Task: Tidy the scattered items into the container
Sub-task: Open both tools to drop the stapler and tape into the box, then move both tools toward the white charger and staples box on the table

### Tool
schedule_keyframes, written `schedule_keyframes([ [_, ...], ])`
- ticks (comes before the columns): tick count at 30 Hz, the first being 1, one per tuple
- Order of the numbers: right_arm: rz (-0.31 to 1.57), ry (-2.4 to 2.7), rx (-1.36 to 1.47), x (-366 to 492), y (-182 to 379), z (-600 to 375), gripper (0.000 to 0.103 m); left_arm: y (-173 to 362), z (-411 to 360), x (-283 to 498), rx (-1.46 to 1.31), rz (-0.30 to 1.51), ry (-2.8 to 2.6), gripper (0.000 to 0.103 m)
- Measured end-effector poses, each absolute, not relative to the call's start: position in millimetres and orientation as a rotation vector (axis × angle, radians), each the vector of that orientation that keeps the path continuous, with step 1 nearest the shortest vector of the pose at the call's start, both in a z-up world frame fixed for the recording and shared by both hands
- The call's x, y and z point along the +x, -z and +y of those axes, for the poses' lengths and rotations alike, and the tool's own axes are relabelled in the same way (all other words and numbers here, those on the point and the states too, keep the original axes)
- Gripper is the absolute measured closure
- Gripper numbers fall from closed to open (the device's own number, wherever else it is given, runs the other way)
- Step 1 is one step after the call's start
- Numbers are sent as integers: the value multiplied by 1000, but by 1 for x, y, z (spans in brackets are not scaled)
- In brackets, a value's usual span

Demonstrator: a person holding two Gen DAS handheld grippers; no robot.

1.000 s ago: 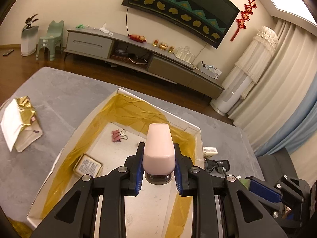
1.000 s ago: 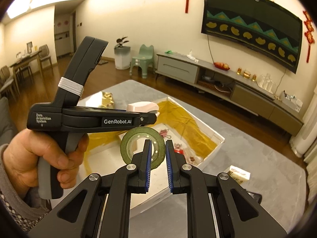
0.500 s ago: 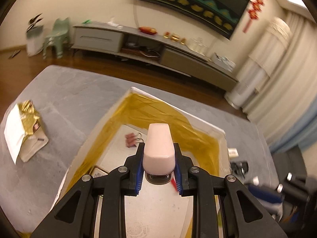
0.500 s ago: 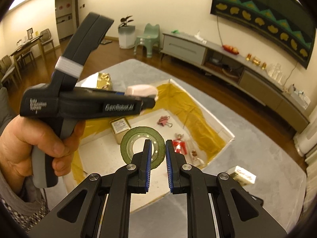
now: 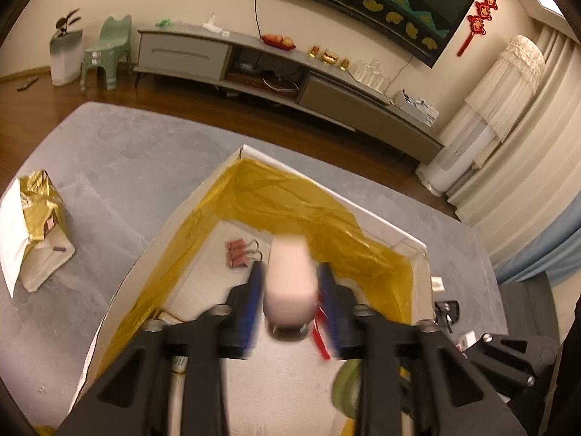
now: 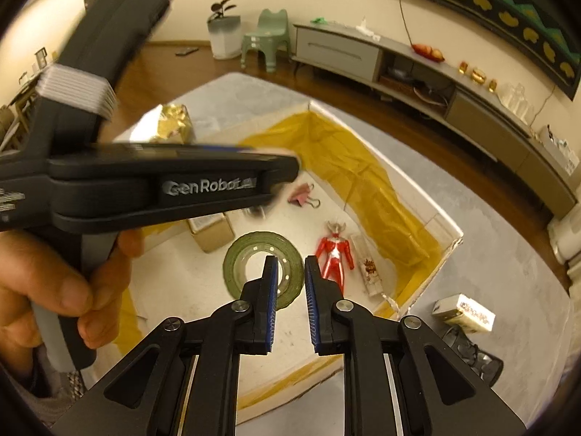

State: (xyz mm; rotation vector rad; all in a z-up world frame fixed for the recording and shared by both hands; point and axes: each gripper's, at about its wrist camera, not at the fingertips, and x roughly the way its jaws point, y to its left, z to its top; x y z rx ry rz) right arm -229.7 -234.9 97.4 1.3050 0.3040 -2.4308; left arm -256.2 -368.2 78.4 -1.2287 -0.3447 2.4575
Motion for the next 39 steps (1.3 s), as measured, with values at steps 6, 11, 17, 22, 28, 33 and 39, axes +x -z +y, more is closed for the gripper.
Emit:
schedule_keyframes([
  [6,204,2424,1288,-209,-99,-214,72,-87,-387,-254,-1177,-455,-2449,24],
  [11,70,2401,1210,-177,-109,-192,72,-92,-398,-249,-1167,-469,-2478,24],
  [17,-60,2369,1154,-148,-107,-173,70,-93,-376,-242,-1189,-334,-2504,24],
  [22,-105,2365,1100,-137,-123,-164,70,-102,-363,-231,-1175,-254,-2550,24],
  [28,-129,2351,1066,-118,-136,-154,70,-123,-358,-209,-1124,-175,-2611,24],
  [33,-163,2338,1066,-100,-140,-145,70,-136,-356,-182,-1080,-109,-2644,24],
  [39,-139,2351,1032,-75,-154,-136,70,-142,-347,-153,-1052,-17,-2643,24],
])
